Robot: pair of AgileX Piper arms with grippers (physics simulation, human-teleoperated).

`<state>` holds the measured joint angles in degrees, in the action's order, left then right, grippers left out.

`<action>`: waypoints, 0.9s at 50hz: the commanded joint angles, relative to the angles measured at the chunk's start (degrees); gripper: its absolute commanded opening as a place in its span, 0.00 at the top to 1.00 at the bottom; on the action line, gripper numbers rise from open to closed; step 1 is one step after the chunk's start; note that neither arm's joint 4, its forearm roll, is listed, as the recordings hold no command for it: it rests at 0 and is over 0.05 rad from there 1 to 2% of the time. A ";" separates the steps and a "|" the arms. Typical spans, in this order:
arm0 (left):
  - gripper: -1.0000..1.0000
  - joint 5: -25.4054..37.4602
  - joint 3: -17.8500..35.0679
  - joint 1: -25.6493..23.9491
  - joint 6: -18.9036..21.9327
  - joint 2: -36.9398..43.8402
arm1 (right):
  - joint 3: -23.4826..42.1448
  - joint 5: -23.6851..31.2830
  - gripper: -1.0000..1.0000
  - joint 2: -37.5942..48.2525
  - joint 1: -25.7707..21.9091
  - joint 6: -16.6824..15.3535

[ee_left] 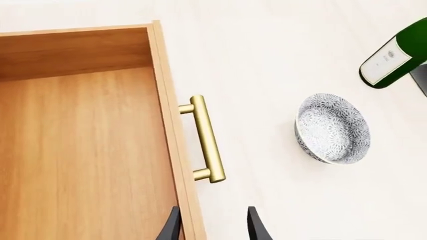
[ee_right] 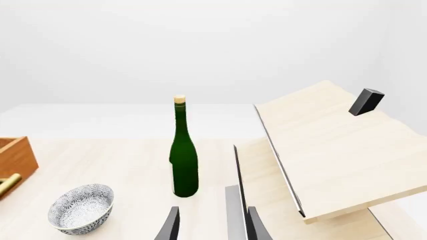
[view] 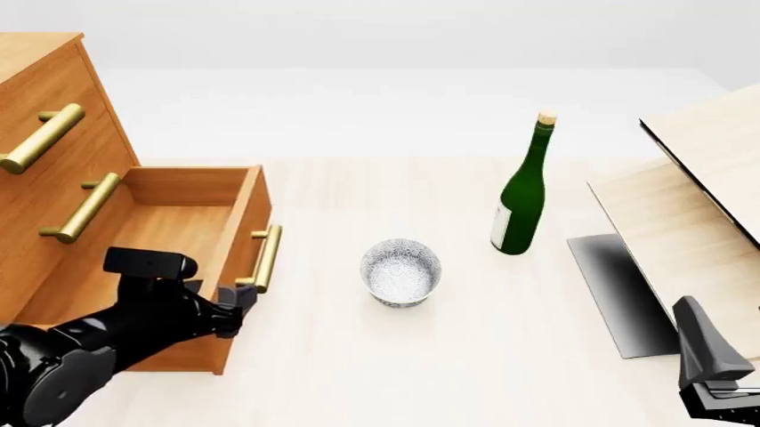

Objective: Put the bowl in the bottom drawer of the cabinet and close it.

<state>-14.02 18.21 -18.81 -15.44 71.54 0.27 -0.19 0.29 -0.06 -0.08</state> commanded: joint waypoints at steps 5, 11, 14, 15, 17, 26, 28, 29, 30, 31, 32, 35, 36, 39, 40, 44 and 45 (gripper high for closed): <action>0.00 0.63 -1.13 -1.99 -0.95 0.30 | -0.02 0.02 0.00 -0.02 0.01 0.01; 0.00 1.18 -1.47 -4.21 -1.84 -1.29 | -0.02 0.02 0.00 -0.02 0.01 0.01; 0.00 1.39 -1.45 -3.78 -1.33 -1.61 | -0.02 0.02 0.00 -0.02 0.01 0.01; 0.00 1.59 -1.46 -3.59 -1.18 -1.85 | -0.02 0.02 0.00 -0.02 0.01 0.01; 0.00 2.25 -1.49 -3.85 -1.11 -3.02 | -0.02 0.02 0.00 -0.02 0.01 0.01; 0.00 4.31 -1.92 -5.72 -2.14 -7.07 | -0.02 0.02 0.00 -0.02 0.01 0.01; 0.00 4.79 -1.88 -5.62 -1.67 -7.63 | -0.02 0.02 0.00 -0.02 0.01 0.01; 0.00 5.02 -1.84 -5.54 -1.58 -7.89 | -0.02 0.02 0.00 -0.02 0.01 0.01; 0.00 5.31 -1.75 -5.24 -1.20 -8.20 | -0.02 0.02 0.00 -0.02 0.01 0.01; 0.00 5.73 -1.60 -4.81 -0.74 -8.68 | -0.02 0.02 0.00 -0.02 0.01 0.01; 0.00 5.94 -1.56 -4.75 -0.90 -8.86 | -0.02 0.02 0.00 -0.02 0.01 0.01; 0.00 6.32 -1.57 -4.56 -0.42 -9.34 | -0.02 0.02 0.00 -0.02 0.01 0.01; 0.00 6.36 -1.57 -4.58 -0.42 -9.37 | -0.02 0.02 0.00 -0.02 0.01 0.01; 0.00 7.31 -1.25 -4.12 0.44 -10.30 | -0.02 0.02 0.00 -0.02 0.01 0.01; 0.00 7.89 -1.08 -4.12 0.45 -10.91 | -0.02 0.02 0.00 -0.02 0.01 0.01; 0.00 9.45 -0.65 -3.86 1.18 -12.52 | -0.02 0.02 0.00 -0.02 0.01 0.01; 0.00 9.79 -0.73 -3.49 1.68 -13.24 | -0.02 0.02 0.00 -0.02 0.01 0.01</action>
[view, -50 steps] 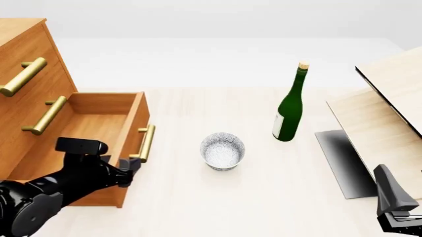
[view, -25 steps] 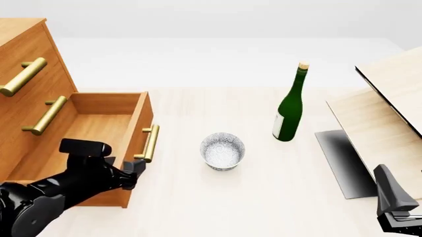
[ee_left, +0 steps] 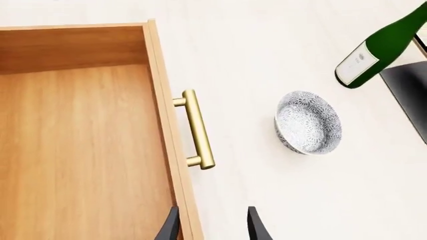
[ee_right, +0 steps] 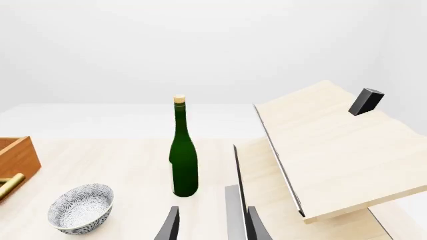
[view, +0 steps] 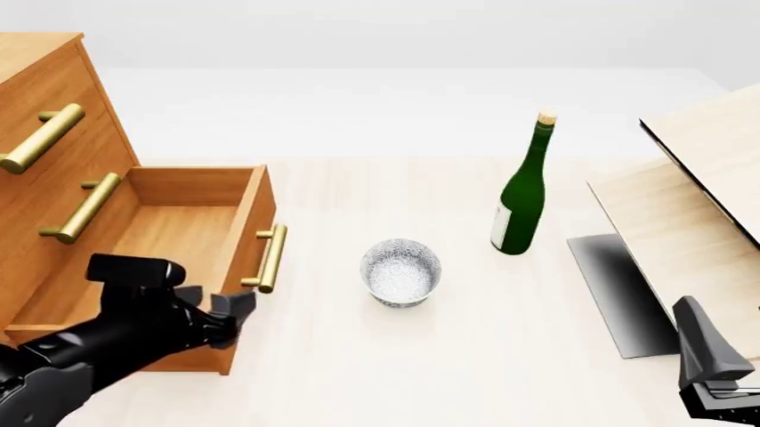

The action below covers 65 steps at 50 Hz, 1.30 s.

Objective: Put the bowl in the bottom drawer of the cabinet and close it.

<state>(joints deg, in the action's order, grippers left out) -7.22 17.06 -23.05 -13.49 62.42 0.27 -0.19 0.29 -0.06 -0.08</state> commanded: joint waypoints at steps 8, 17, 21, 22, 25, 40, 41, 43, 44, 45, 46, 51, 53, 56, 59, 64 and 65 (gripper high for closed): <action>0.00 5.06 0.05 1.23 0.17 -7.44 | -0.02 0.02 0.00 -0.02 0.01 0.01; 0.00 7.45 0.34 1.95 1.33 -10.43 | -0.02 0.02 0.00 -0.02 0.01 0.01; 0.00 8.31 0.61 1.98 1.69 -11.47 | -0.02 0.02 0.00 -0.02 0.01 0.01; 0.00 8.55 0.67 2.02 1.87 -11.82 | -0.02 0.02 0.00 -0.02 0.01 0.01; 0.00 9.39 0.90 1.93 2.31 -13.02 | -0.02 0.02 0.00 -0.02 0.01 0.01; 0.00 12.57 2.31 2.29 4.74 -18.90 | -0.02 0.02 0.00 -0.02 0.01 0.01; 0.00 12.60 2.35 2.55 5.13 -18.87 | -0.02 0.02 0.00 -0.02 0.01 0.01; 0.00 12.64 2.43 2.82 5.83 -19.32 | -0.02 0.02 0.00 -0.02 0.01 0.01; 0.00 12.64 2.44 2.81 5.81 -19.31 | -0.02 0.02 0.00 -0.02 0.01 0.01; 0.00 12.72 2.52 2.86 5.94 -19.71 | -0.02 0.02 0.00 -0.02 0.01 0.01; 0.00 12.85 2.58 2.90 6.07 -19.92 | -0.02 0.02 0.00 -0.02 0.01 0.01; 0.00 13.16 3.04 2.52 6.57 -20.91 | -0.02 0.02 0.00 -0.02 0.01 0.01; 0.00 13.02 3.07 2.38 6.63 -20.88 | -0.02 0.02 0.00 -0.02 0.01 0.01; 0.00 12.49 3.30 1.52 6.75 -21.04 | -0.02 0.02 0.00 -0.02 0.01 0.01; 0.00 11.84 3.65 0.66 6.56 -20.81 | -0.02 0.02 0.00 -0.02 0.01 0.01; 0.00 10.44 3.86 -0.94 5.97 -20.47 | -0.02 0.02 0.00 -0.02 0.01 0.01; 0.00 10.43 3.86 -0.94 5.97 -20.46 | -0.02 0.02 0.00 -0.02 0.01 0.01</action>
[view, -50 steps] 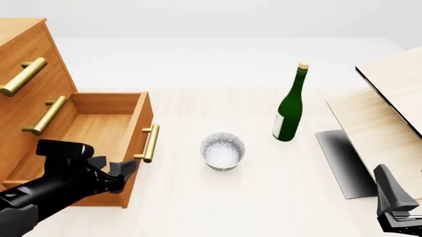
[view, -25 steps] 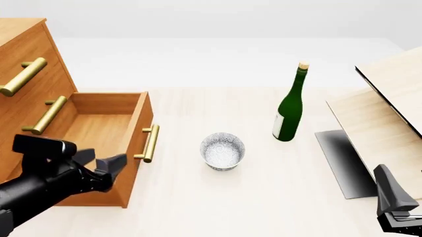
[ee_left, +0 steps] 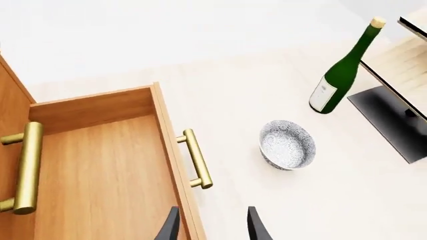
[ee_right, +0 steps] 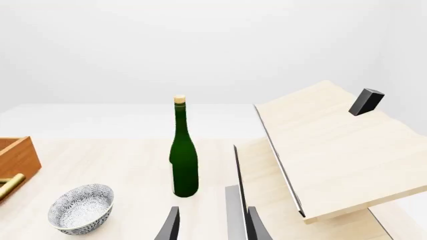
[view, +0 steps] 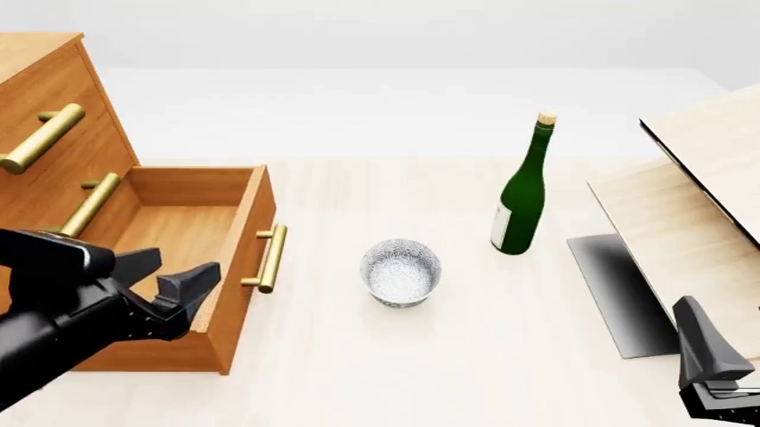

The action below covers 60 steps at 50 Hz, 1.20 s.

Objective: Put the bowl in the bottom drawer of the cabinet and close it.

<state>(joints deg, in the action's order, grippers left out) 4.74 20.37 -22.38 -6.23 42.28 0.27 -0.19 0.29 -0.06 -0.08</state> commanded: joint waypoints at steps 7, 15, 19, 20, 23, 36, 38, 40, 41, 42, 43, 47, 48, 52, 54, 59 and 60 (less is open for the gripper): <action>0.00 -2.85 1.08 -2.49 -1.46 -0.05 | -0.02 0.02 0.00 -0.02 0.01 0.01; 0.00 -6.19 1.02 -4.14 -2.65 2.19 | -0.02 0.02 0.00 -0.02 0.01 0.01; 0.00 -7.09 1.37 -5.46 -2.84 2.58 | -0.02 0.02 0.00 -0.02 0.01 0.01; 0.00 -7.10 1.37 -5.46 -2.84 2.59 | -0.02 0.02 0.00 -0.02 0.01 0.01; 0.00 -7.57 1.60 -5.88 -3.03 3.00 | -0.02 0.02 0.00 -0.02 0.01 0.01; 0.00 -10.26 2.75 -7.80 -3.62 6.30 | -0.02 0.02 0.00 -0.02 0.01 0.01; 0.00 -10.59 2.78 -8.17 -3.82 6.51 | -0.02 0.02 0.00 -0.02 0.01 0.01; 0.00 -11.27 2.90 -9.01 -3.83 6.90 | -0.02 0.02 0.00 -0.02 0.01 0.01; 0.00 -11.54 2.99 -9.22 -3.93 7.40 | -0.02 0.02 0.00 -0.02 0.01 0.01; 0.00 -12.06 3.07 -9.86 -4.25 7.84 | -0.02 0.02 0.00 -0.02 0.01 0.01; 0.00 -12.25 3.21 -9.94 -4.11 8.22 | -0.02 0.02 0.00 -0.02 0.01 0.01; 0.00 -13.30 3.64 -10.67 -4.48 9.50 | -0.02 0.02 0.00 -0.02 0.01 0.01; 0.00 -13.59 3.71 -10.70 -4.55 9.89 | -0.02 0.02 0.00 -0.02 0.01 0.01; 0.00 -14.62 3.94 -11.34 -5.09 11.29 | -0.02 0.02 0.00 -0.02 0.01 0.01; 0.00 -14.81 4.13 -11.45 -5.21 11.74 | -0.02 0.02 0.00 -0.02 0.01 0.01; 0.00 -15.40 5.02 -11.76 -6.30 13.37 | -0.02 0.02 0.00 -0.02 0.01 0.01; 0.00 -15.60 5.28 -11.66 -6.25 13.89 | -0.02 0.02 0.00 -0.02 0.01 0.01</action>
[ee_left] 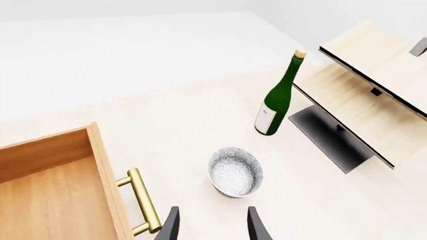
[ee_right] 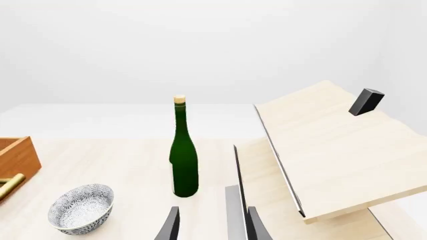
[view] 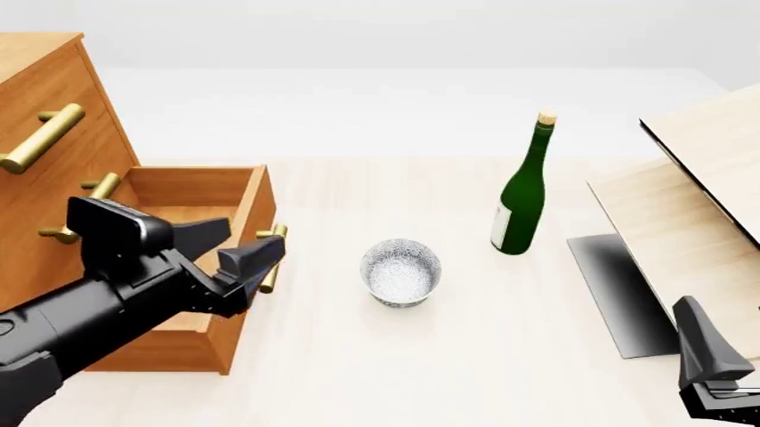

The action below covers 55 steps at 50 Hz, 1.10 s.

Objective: Put the bowl in the bottom drawer of the cabinet and close it.

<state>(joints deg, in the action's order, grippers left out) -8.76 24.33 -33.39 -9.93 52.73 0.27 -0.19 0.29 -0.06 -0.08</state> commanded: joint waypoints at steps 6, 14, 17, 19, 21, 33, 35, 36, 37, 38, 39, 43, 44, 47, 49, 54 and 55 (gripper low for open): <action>0.00 -2.77 2.38 -1.03 -3.15 5.80 | -0.02 0.02 0.00 -0.02 0.01 0.01; 0.00 -2.77 3.21 -1.18 -3.73 7.17 | -0.02 0.02 0.00 -0.02 0.01 0.01; 0.00 -2.38 6.06 -1.01 -4.38 11.43 | -0.02 0.02 0.00 -0.02 0.01 0.01; 0.00 -2.43 6.64 -0.60 -3.83 12.11 | -0.02 0.02 0.00 -0.02 0.01 0.01; 0.00 -2.74 7.02 0.61 -5.80 13.39 | -0.02 0.02 0.00 -0.02 0.01 0.01; 0.00 -3.66 9.46 1.40 -5.25 17.36 | -0.02 0.02 0.00 -0.02 0.01 0.01; 0.00 -3.99 9.90 1.38 -5.30 18.24 | -0.02 0.02 0.00 -0.02 0.01 0.01; 0.00 -4.11 10.05 1.29 -5.33 18.52 | -0.02 0.02 0.00 -0.02 0.01 0.01; 0.00 -4.14 10.37 1.22 -5.40 19.00 | -0.02 0.02 0.00 -0.02 0.01 0.01; 0.00 -4.16 10.58 1.16 -5.35 19.22 | -0.02 0.02 0.00 -0.02 0.01 0.01; 0.00 -4.16 10.75 0.99 -5.31 19.39 | -0.02 0.02 0.00 -0.02 0.01 0.01; 0.00 -4.44 11.51 0.76 -5.64 20.42 | -0.02 0.02 0.00 -0.02 0.01 0.01; 0.00 -4.44 11.52 0.76 -5.64 20.43 | -0.02 0.02 0.00 -0.02 0.01 0.01; 0.00 -4.59 12.09 0.63 -5.85 21.36 | -0.02 0.02 0.00 -0.02 0.01 0.01; 0.00 -4.62 12.55 0.39 -6.24 21.98 | -0.02 0.02 0.00 -0.02 0.01 0.01; 0.00 -4.34 13.62 0.15 -6.22 23.12 | -0.02 0.02 0.00 -0.02 0.01 0.01; 0.00 -4.25 14.18 -0.13 -6.24 23.82 | -0.02 0.02 0.00 -0.02 0.01 0.01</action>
<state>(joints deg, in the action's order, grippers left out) -12.91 36.38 -33.35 -14.59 73.71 0.27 -0.19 0.29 -0.06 -0.08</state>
